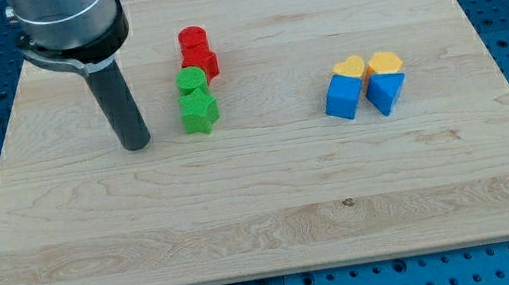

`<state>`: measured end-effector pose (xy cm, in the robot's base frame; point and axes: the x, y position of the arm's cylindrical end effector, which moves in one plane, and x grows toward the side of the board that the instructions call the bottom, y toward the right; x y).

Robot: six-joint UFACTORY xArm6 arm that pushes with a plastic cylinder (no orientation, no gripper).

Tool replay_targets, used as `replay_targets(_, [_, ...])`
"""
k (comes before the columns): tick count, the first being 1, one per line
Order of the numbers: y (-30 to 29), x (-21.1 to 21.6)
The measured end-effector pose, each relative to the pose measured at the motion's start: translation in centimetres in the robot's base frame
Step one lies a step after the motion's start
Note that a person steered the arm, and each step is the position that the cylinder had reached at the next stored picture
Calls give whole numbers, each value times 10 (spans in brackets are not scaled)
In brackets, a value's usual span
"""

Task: Move the green star towards the center of the board

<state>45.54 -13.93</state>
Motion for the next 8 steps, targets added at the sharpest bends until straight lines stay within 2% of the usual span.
replay_targets(2, [3, -23])
replay_targets(8, [62, -25])
